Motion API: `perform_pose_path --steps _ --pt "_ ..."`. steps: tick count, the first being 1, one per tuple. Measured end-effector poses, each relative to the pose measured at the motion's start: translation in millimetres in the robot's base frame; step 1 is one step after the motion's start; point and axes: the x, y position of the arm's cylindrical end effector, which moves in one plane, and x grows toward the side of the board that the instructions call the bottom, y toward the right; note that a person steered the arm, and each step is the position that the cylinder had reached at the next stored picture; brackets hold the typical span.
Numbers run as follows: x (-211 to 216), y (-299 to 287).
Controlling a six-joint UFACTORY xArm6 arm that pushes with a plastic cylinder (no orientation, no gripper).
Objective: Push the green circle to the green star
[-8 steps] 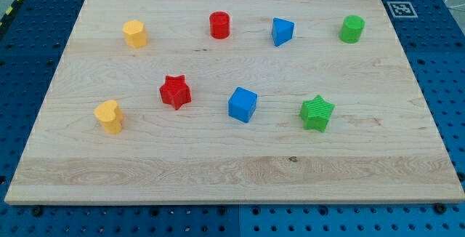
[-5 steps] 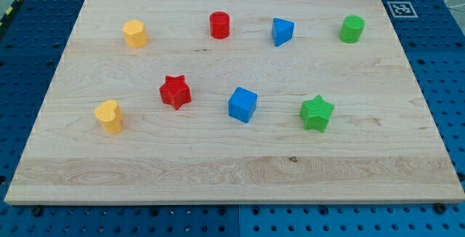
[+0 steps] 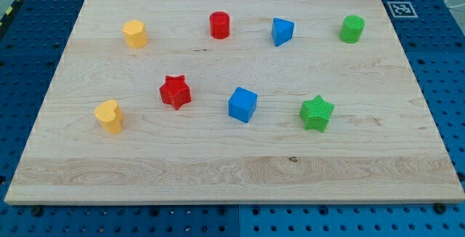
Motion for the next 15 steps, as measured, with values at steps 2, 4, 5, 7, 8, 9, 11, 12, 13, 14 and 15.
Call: perform_pose_path --steps 2,4,5,7,8,9,11,12,13,14,15 --pt "31 -57" --pt "48 -82" --pt "60 -88" --pt "101 -95" --pt "119 -100" --pt "129 -118" --pt "110 -138" --pt "111 -151" --pt "122 -160" --pt "145 -161" --pt "172 -161"
